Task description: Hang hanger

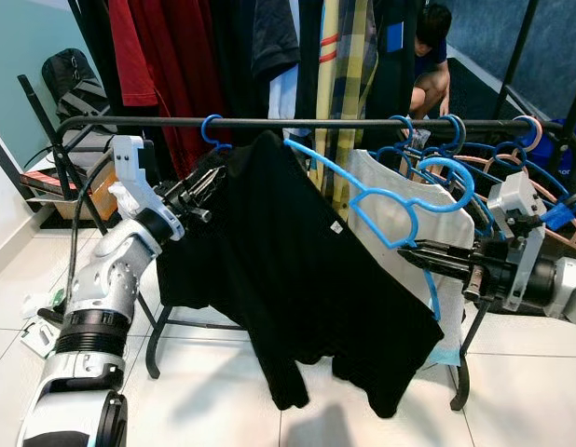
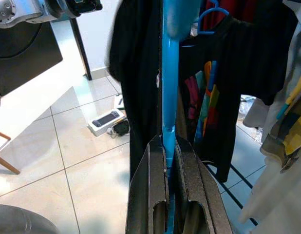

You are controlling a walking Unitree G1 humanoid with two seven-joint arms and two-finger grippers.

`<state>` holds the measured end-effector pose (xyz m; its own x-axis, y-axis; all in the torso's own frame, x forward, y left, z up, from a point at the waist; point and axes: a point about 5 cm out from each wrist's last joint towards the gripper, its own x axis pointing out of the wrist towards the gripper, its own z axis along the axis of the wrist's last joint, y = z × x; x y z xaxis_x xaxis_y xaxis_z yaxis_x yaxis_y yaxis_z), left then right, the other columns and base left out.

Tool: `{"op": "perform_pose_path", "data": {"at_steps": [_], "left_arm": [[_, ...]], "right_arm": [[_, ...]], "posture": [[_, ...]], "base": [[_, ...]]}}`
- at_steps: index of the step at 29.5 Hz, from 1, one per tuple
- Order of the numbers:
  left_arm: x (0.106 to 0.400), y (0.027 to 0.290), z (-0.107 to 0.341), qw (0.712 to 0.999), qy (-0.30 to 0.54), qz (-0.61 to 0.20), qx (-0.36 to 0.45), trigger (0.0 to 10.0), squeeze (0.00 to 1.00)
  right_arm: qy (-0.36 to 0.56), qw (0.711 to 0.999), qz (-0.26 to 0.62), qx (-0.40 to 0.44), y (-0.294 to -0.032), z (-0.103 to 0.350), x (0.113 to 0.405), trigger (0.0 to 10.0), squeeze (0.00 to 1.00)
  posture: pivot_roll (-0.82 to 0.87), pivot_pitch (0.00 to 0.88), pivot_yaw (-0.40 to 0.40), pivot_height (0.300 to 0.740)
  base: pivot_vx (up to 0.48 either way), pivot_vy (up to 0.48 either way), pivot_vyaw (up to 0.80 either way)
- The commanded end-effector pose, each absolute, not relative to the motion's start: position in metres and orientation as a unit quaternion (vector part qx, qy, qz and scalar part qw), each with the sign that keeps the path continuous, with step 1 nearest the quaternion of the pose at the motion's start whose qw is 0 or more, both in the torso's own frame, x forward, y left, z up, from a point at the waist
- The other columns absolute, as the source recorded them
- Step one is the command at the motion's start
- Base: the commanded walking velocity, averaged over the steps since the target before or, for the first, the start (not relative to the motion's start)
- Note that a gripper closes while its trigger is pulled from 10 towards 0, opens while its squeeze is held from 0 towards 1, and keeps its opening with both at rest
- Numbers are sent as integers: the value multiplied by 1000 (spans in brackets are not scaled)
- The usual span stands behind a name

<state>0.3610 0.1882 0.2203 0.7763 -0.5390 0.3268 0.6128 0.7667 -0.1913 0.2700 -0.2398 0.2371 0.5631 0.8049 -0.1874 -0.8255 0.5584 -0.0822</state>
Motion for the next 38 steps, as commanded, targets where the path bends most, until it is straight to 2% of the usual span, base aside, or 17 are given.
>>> {"op": "perform_pose_path", "data": {"at_steps": [1,3,5,8,13,14,15,21,23,33,34,35,36,38], "left_arm": [[351,198,219,926,-113,-345,-106,10000,1000],[336,204,224,905,-109,-403,-77,10000,1000],[336,204,224,905,-109,-403,-77,10000,1000],[316,205,234,866,-111,-485,-44,10000,1000],[315,202,242,857,-130,-497,-40,10000,1000],[315,199,246,852,-135,-504,-40,10000,0],[316,196,250,848,-144,-509,-38,10000,0],[317,195,254,845,-153,-512,-30,10000,0],[315,196,256,838,-145,-525,-15,10000,0],[303,200,255,811,-115,-573,3,10000,0],[295,201,251,792,-97,-602,3,10000,0],[295,201,251,792,-97,-602,3,10000,0],[288,202,249,778,-83,-623,2,10000,0],[288,202,249,778,-83,-623,2,10000,0]], "right_arm": [[53,865,491,-87,-235,244,265,0,0],[53,859,502,-88,-237,248,263,0,0],[53,859,502,-88,-237,248,263,0,0],[68,848,517,-95,-240,250,259,0,0],[79,832,541,-96,-238,251,254,0,0],[85,822,555,-95,-235,251,251,0,0],[91,810,572,-96,-233,252,248,0,0],[98,795,591,-97,-230,254,243,0,0],[98,781,610,-97,-228,259,239,0,0],[84,779,614,-95,-228,265,239,0,0],[84,779,614,-95,-229,266,239,0,0],[84,779,614,-95,-229,266,239,0,0],[84,780,613,-94,-230,266,238,0,0],[84,780,613,-94,-230,266,238,0,0]], "posture": [[-140,0,85,740],[-140,0,85,740],[-140,0,85,740],[-134,0,80,740],[-135,0,80,740],[-137,0,80,740],[-139,0,80,740],[-143,0,82,740],[-144,0,85,740],[-144,0,87,740],[-141,0,87,740],[-141,0,87,740],[-141,0,87,740],[-141,0,87,740]], "base": [[0,0,0],[0,0,0],[0,0,0],[0,0,0],[0,0,0],[0,0,0],[0,0,0],[0,0,0],[0,0,0],[0,0,0],[0,0,0],[0,0,0],[0,0,0],[0,0,0]]}}
